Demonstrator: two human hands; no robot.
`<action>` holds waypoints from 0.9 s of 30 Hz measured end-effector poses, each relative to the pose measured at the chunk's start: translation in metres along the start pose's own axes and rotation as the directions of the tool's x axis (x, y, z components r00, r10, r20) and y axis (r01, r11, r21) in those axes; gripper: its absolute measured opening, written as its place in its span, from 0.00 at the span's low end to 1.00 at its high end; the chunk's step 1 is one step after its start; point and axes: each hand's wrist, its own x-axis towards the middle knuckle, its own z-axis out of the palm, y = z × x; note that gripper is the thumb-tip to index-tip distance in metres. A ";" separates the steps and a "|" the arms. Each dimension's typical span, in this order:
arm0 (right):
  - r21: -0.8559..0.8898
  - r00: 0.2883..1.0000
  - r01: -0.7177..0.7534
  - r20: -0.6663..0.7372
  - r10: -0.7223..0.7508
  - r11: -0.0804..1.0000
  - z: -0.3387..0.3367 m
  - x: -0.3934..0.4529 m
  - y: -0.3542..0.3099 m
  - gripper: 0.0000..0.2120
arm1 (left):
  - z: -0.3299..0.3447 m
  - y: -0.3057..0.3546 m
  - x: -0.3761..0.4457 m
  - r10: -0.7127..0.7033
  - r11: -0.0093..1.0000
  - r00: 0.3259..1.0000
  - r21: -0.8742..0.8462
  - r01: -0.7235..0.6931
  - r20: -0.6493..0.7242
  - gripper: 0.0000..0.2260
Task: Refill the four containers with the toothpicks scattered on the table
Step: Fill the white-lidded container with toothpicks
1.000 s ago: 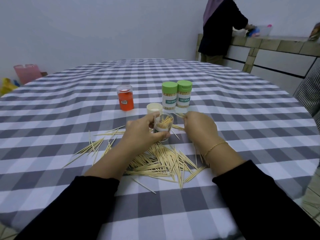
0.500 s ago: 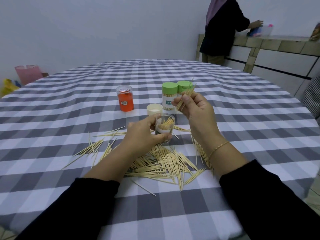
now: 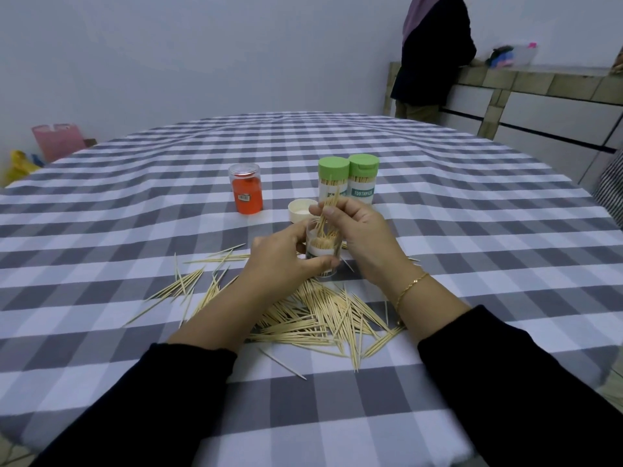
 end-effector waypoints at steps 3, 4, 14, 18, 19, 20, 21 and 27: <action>-0.043 1.000 -0.015 -0.023 0.014 0.999 -0.002 0.001 0.004 0.06 | -0.001 0.001 0.000 0.000 1.000 1.000 0.006 0.000 0.002 0.21; -0.049 0.999 -0.022 -0.031 0.021 0.999 -0.002 0.001 0.004 0.07 | -0.001 0.001 0.000 0.002 1.000 1.000 0.011 -0.002 -0.001 0.22; -0.095 0.996 -0.070 -0.063 0.064 0.993 -0.007 -0.003 0.000 0.11 | 0.000 -0.001 0.000 0.006 1.000 1.000 0.002 -0.006 -0.014 0.27; -0.138 0.995 -0.045 -0.093 0.032 0.989 -0.011 -0.003 -0.007 0.12 | 0.000 -0.001 0.001 0.005 1.000 1.000 0.005 -0.005 -0.012 0.28; -0.184 0.997 -0.024 -0.083 0.009 0.983 -0.013 -0.003 -0.008 0.13 | 0.000 -0.001 0.001 0.004 1.000 1.000 0.007 -0.004 -0.012 0.28; -0.235 0.999 0.000 -0.050 -0.012 0.972 -0.013 -0.004 -0.010 0.15 | 0.000 -0.001 0.001 0.003 1.000 1.000 0.007 -0.003 -0.013 0.29; -0.297 1.000 0.030 0.003 -0.031 0.954 -0.014 -0.006 -0.011 0.18 | 0.000 -0.001 0.001 0.006 1.000 1.000 0.006 -0.006 -0.013 0.29; -0.530 0.985 0.118 0.171 -0.030 0.840 -0.012 -0.009 -0.011 0.20 | 0.000 0.000 0.000 0.030 0.999 1.000 0.026 -0.030 -0.004 0.24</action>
